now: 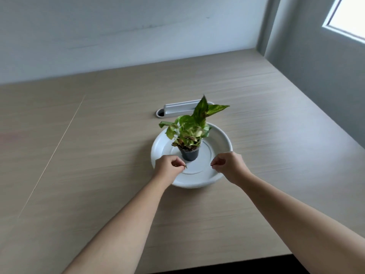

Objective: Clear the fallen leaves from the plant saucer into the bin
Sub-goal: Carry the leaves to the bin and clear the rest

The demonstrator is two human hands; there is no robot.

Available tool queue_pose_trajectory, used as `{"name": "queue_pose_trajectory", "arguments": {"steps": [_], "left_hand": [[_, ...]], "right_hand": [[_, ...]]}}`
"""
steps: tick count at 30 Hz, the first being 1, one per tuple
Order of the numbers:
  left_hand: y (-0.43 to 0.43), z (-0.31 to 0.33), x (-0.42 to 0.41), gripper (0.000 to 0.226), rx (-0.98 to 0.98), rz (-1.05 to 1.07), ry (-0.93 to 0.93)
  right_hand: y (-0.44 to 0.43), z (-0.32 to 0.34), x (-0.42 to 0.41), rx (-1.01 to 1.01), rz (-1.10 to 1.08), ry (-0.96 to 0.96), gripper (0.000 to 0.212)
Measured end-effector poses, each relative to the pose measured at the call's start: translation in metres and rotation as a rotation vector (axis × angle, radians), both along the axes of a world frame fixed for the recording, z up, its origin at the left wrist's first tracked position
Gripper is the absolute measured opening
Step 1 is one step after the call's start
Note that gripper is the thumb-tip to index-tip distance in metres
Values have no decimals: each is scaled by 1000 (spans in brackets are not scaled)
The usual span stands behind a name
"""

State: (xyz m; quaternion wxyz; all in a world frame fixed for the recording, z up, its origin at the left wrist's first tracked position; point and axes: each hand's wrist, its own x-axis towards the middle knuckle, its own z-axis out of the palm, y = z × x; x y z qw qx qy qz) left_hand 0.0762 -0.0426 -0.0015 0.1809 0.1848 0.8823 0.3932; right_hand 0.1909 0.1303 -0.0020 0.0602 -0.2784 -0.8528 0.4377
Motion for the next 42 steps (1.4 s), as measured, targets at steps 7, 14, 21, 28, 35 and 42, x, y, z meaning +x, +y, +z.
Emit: {"name": "queue_pose_trajectory", "arguments": {"steps": [7, 14, 21, 28, 35, 42], "left_hand": [[134, 17, 124, 8, 12, -347, 6], [296, 14, 304, 12, 12, -778, 38], [378, -20, 459, 11, -80, -1212, 123], [386, -115, 516, 12, -388, -1546, 68], [414, -171, 556, 7, -501, -1554, -53], [447, -167, 592, 44, -606, -1640, -140]], "right_hand": [[104, 16, 144, 73, -246, -41, 9], [210, 7, 392, 101, -655, -175, 8], [214, -33, 575, -39, -1040, -293, 27], [165, -117, 639, -230, -1176, -428, 38], [159, -166, 650, -342, -1326, -442, 23], [175, -167, 665, -367, -1346, -453, 28]]}}
